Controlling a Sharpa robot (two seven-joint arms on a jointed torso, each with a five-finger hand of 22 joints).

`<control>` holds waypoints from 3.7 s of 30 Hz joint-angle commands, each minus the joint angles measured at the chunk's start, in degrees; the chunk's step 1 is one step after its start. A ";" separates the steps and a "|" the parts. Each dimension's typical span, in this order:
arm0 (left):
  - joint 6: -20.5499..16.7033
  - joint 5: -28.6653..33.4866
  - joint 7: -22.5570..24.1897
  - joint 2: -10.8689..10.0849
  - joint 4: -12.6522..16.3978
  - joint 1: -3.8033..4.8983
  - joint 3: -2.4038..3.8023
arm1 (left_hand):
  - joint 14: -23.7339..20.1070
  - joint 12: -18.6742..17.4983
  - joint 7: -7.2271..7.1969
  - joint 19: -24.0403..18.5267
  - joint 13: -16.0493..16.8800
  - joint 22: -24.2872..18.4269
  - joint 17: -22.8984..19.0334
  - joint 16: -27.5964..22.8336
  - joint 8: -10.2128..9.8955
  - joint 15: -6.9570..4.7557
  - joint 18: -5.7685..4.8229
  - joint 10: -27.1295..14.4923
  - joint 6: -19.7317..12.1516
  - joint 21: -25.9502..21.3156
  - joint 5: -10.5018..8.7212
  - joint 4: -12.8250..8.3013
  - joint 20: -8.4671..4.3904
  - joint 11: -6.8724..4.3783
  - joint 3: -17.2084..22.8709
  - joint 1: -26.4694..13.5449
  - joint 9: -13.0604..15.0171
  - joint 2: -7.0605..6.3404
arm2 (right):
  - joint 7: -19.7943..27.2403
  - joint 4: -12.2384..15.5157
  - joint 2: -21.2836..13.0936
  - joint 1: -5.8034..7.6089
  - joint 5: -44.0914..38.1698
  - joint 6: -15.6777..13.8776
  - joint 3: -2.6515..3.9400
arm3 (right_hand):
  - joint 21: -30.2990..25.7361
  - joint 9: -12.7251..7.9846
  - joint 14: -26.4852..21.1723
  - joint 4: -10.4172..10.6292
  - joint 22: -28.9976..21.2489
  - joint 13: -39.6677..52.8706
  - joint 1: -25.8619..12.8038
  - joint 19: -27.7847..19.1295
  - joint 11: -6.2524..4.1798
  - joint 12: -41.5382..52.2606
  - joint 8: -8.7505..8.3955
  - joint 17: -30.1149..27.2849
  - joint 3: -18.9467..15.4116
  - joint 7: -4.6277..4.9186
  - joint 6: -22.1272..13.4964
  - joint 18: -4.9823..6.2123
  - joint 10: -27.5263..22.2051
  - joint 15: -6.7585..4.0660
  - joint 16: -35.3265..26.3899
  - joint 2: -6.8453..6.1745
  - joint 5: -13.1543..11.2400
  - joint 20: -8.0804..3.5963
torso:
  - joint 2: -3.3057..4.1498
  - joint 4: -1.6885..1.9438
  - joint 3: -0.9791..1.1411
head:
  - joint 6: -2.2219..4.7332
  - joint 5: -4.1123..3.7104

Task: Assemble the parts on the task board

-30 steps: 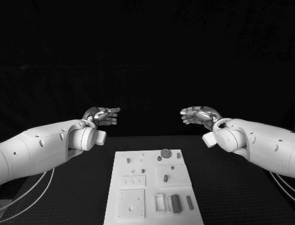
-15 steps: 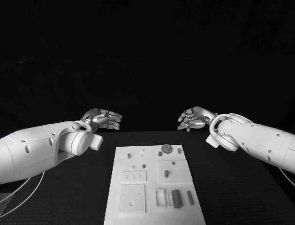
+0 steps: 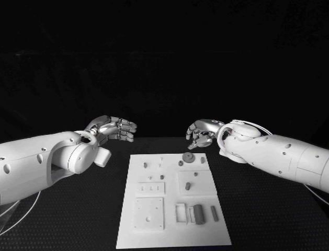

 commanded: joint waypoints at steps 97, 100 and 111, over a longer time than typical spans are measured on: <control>1.07 -0.81 -0.20 -0.72 2.48 1.37 0.11 | 0.69 -1.14 0.78 0.29 -0.14 0.63 1.93 -1.01 -0.45 -0.16 0.04 0.47 0.14 0.17 -0.40 -0.51 -0.31 0.42 0.32 -1.79 -0.50 -0.23 | -6.47 -5.03 2.55 -3.66 -13.71 5.07 0.04 | 19.78 0.85 -0.26 0.55 1.12 37.04 -3.37 -0.53 -1.86 39.34 -2.89 10.45 7.94 -1.84 7.08 1.11 -9.19 -1.82 19.51 4.13 0.07 -3.68 | 8.49 4.63 -1.07 | -1.25 -4.24; 1.10 -0.81 -0.22 -0.76 2.52 1.37 0.11 | 0.69 -1.16 0.74 0.28 -0.14 0.64 1.96 -1.04 -0.46 -0.16 0.04 0.48 0.15 0.16 -0.42 -0.55 -0.31 0.42 0.34 -1.77 -0.50 -0.24 | -7.19 -4.79 2.45 -3.66 -14.11 4.06 0.04 | 19.87 0.94 -0.22 0.56 1.11 37.07 -3.90 -0.46 -1.86 39.29 -2.98 10.40 8.31 -1.84 7.02 1.11 -9.13 -1.83 19.54 3.64 0.07 -3.70 | 8.56 4.65 -1.07 | -1.20 -4.26; 1.10 -0.81 -0.17 -0.81 2.54 1.37 0.10 | 0.70 -1.19 0.68 0.28 -0.13 0.68 2.06 -1.11 -0.45 -0.16 0.03 0.53 0.18 0.15 -0.45 -0.61 -0.32 0.41 0.38 -1.74 -0.51 -0.24 | -8.49 -3.01 2.00 -3.66 -15.34 -1.66 0.04 | 20.11 1.51 -0.02 0.47 1.08 37.11 -4.46 -0.21 -2.15 39.21 -2.58 10.25 9.65 -2.15 7.94 1.11 -8.73 -2.10 19.65 3.75 0.07 -3.88 | 8.68 4.66 -1.08 | -0.83 -4.23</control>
